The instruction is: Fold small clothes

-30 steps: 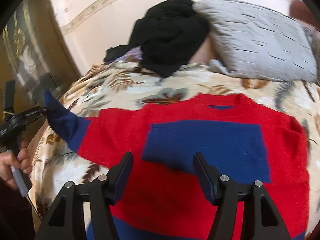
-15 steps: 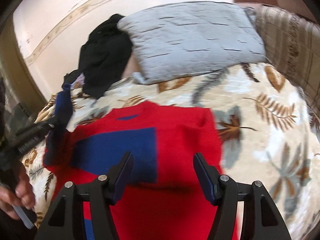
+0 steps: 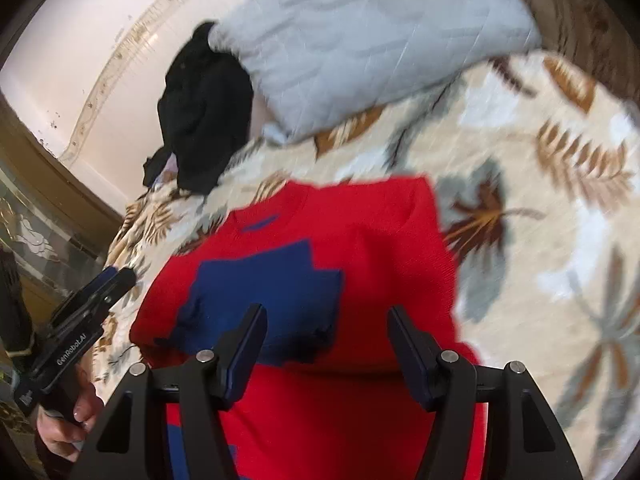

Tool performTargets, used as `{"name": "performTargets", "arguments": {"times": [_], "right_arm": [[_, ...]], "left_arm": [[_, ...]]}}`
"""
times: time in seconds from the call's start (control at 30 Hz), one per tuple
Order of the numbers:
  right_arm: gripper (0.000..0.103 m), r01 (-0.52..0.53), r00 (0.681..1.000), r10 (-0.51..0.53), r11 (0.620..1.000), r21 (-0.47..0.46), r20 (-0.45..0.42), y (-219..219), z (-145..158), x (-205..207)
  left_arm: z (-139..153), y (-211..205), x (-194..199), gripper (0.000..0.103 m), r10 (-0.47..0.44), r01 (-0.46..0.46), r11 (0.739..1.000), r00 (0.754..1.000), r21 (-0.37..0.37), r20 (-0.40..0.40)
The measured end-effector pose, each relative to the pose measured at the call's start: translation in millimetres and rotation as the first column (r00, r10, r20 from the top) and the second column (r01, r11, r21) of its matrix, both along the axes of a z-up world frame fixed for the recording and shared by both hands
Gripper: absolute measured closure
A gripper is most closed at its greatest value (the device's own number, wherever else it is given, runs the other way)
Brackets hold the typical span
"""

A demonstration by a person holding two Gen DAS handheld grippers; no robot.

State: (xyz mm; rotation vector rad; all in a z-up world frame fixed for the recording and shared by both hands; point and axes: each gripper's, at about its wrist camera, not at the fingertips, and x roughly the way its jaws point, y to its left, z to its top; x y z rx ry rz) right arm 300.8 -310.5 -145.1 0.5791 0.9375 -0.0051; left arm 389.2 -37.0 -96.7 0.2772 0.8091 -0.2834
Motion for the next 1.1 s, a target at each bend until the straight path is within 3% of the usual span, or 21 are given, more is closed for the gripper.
{"name": "performTargets", "arguments": {"times": [0.13,0.23,0.4,0.47,0.5,0.63,0.87,0.97,1.1], "right_arm": [[0.036,-0.006,0.998,0.01,0.998,0.064,-0.066,4.6,-24.0,15.5],[0.036,0.011,0.995,0.002,0.992,0.125,-0.103,7.6,-40.6,28.8],[0.037,0.027,0.991,-0.021,0.999,0.044,-0.134,32.0,-54.8,52.0],[0.065,0.006,0.992,-0.007,1.0,-0.012,-0.122,43.4,-49.6,55.7],[0.09,-0.019,0.992,0.014,0.999,-0.037,-0.126,49.6,-47.5,58.4],[0.093,-0.059,0.996,0.05,0.99,-0.128,-0.072,62.0,-28.2,51.9],[0.094,0.027,0.998,-0.012,0.964,-0.264,0.059,37.1,21.4,44.4],[0.094,0.045,0.999,-0.039,0.966,-0.256,0.029,15.9,17.4,51.9],[0.09,0.037,0.995,-0.058,0.972,-0.233,-0.081,-2.6,-20.1,58.0]], "left_arm": [[-22.1,49.3,19.3,0.048,0.139,-0.138,0.99,0.989,0.021,-0.051],[-31.0,76.6,25.6,0.048,0.188,-0.189,0.982,0.979,0.004,-0.08],[-41.2,93.5,31.2,0.048,0.219,-0.22,0.976,0.97,0.001,-0.104],[-42.0,97.0,32.8,0.048,0.224,-0.227,0.974,0.968,-0.016,-0.115],[-41.4,97.3,32.9,0.048,0.226,-0.23,0.973,0.968,-0.021,-0.114],[-35.9,95.7,29.6,0.048,0.213,-0.218,0.975,0.972,-0.041,-0.1],[-48.2,65.7,28.4,0.048,0.161,-0.162,0.987,0.981,-0.003,-0.107],[-61.5,44.3,26.8,0.048,0.121,-0.117,0.992,0.986,0.043,-0.116],[-93.9,18.7,27.1,0.047,0.109,-0.085,0.978,0.987,0.191,-0.117]]}}
